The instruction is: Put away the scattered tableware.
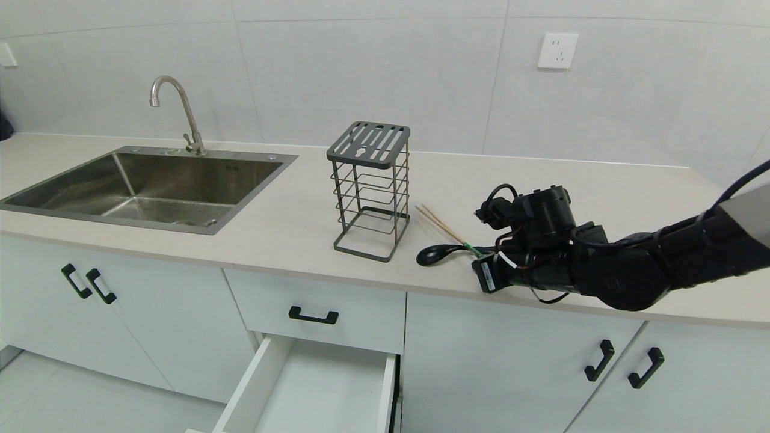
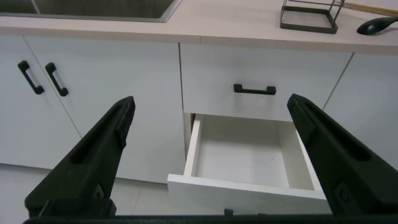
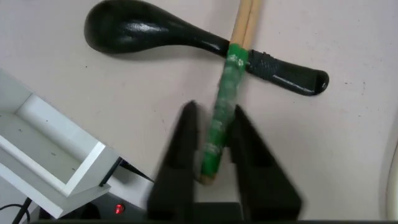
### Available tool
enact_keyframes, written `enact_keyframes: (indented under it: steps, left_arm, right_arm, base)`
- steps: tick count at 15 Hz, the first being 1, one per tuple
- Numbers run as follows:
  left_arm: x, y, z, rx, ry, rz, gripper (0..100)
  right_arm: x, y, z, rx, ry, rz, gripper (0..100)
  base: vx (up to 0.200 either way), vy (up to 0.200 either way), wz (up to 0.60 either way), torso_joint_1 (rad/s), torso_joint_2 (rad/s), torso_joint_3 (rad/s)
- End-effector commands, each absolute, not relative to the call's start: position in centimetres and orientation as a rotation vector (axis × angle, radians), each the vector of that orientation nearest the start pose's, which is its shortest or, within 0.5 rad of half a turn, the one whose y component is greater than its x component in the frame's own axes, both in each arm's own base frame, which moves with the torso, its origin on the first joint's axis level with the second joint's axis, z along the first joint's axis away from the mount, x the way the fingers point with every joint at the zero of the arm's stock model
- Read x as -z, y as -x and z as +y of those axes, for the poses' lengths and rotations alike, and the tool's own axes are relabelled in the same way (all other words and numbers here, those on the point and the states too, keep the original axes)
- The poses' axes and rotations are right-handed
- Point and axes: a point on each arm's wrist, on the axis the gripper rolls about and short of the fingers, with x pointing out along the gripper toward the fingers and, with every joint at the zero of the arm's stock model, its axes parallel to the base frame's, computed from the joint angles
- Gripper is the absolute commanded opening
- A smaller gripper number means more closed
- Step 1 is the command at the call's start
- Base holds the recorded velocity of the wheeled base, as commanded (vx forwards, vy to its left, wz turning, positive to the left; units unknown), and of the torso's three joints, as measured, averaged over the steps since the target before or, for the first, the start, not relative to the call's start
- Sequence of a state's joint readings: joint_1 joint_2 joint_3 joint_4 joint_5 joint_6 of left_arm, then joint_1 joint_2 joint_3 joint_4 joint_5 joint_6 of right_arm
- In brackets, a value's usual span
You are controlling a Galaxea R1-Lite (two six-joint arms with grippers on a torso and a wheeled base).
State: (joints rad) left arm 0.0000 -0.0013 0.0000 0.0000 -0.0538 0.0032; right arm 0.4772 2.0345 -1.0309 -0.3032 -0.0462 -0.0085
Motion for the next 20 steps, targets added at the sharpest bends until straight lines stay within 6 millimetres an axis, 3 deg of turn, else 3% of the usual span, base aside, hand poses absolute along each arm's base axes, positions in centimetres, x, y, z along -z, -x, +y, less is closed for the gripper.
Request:
enact_keyframes:
  steps: [1, 8, 16, 20]
  left_arm:
    - [-7.5, 2.3, -0.1, 0.054, -0.003, 0.0, 100]
    - [-7.5, 2.3, -0.1, 0.054, -0.003, 0.0, 100]
    - [-7.5, 2.3, -0.1, 0.054, -0.003, 0.0, 100]
    - [-7.5, 2.3, -0.1, 0.054, -0.003, 0.0, 100]
  right_arm:
    - [-9.3, -33.0, 16.8, -0.396, 0.198, 0.683, 0]
    - [-11.4, -32.2, 16.0, -0.342, 0.141, 0.642, 0]
    - [-17.8, -25.6, 13.0, -0.367, 0.106, 0.482, 0]
    - [-21.5, -22.0, 12.2, -0.416, 0.086, 0.321, 0]
  base:
    - [0.0, 0.0, 0.0, 0.0, 0.0, 0.0]
    - [0.0, 0.0, 0.0, 0.0, 0.0, 0.0]
    - [0.0, 0.0, 0.0, 0.0, 0.0, 0.0]
    - [0.0, 0.0, 0.0, 0.0, 0.0, 0.0]
